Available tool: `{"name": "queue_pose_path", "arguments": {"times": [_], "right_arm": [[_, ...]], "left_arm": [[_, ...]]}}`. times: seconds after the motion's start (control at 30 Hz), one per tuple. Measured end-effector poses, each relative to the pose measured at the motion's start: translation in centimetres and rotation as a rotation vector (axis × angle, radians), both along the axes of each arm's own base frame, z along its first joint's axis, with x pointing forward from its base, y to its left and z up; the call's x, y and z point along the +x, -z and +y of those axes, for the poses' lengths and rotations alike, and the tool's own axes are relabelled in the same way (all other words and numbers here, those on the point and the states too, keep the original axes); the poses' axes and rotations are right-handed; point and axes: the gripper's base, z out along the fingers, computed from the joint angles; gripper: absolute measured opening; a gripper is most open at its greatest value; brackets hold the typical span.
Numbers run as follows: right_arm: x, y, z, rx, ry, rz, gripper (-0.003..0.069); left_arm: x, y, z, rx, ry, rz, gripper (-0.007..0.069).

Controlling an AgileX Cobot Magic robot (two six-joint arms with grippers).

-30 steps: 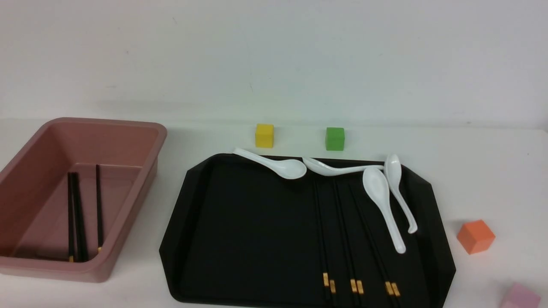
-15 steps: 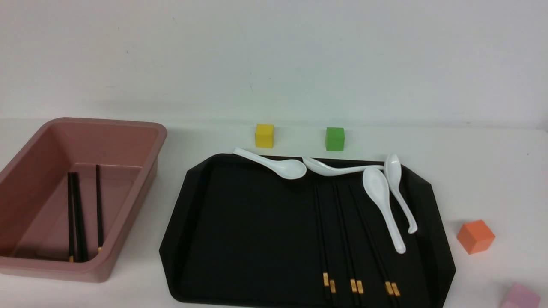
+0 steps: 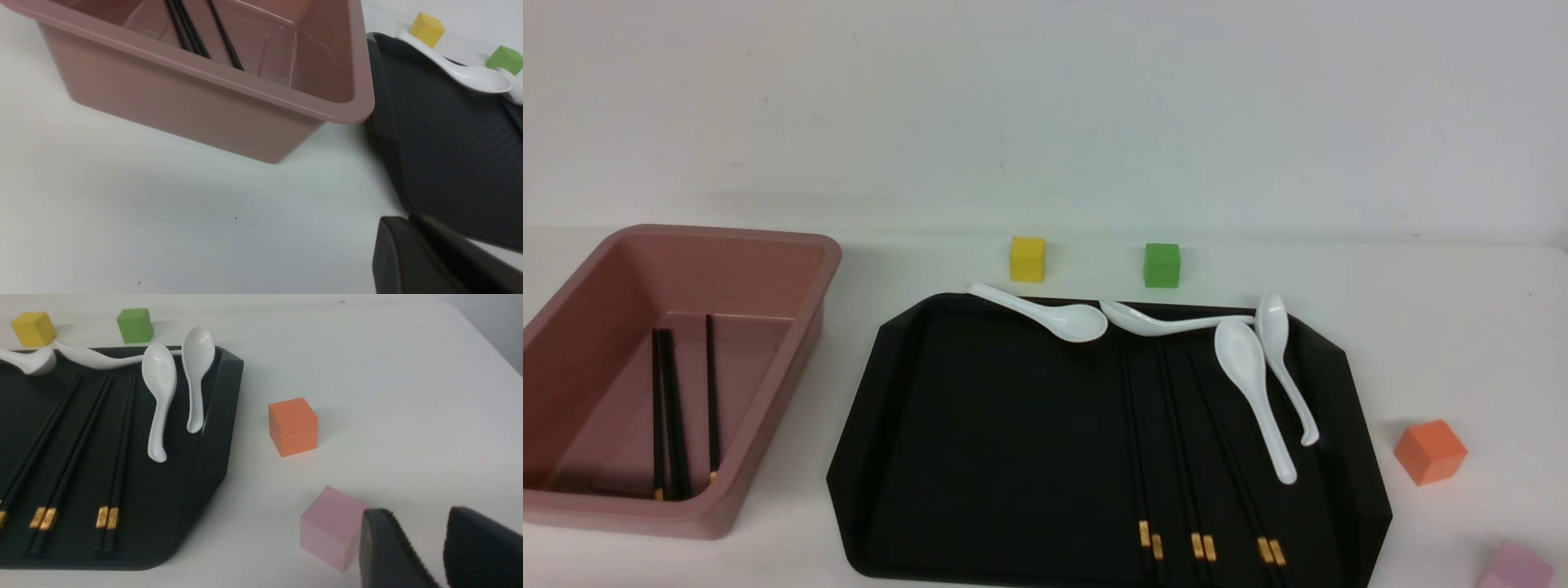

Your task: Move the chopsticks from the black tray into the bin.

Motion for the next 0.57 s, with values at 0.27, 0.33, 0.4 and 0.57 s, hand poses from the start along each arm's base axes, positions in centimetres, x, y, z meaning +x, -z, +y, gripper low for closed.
{"name": "queue_pose_path", "arguments": {"times": [0.27,0.33,0.4,0.57], "right_arm": [[0.0,0.0,0.0,0.0,0.0,0.0,0.0239],[0.0,0.0,0.0,0.0,0.0,0.0,0.0239],[0.0,0.0,0.0,0.0,0.0,0.0,0.0239],[0.0,0.0,0.0,0.0,0.0,0.0,0.0239]], "left_arm": [[0.0,0.0,0.0,0.0,0.0,0.0,0.004],[0.0,0.0,0.0,0.0,0.0,0.0,0.004],[0.0,0.0,0.0,0.0,0.0,0.0,0.004],[0.0,0.0,0.0,0.0,0.0,0.0,0.004]]}}
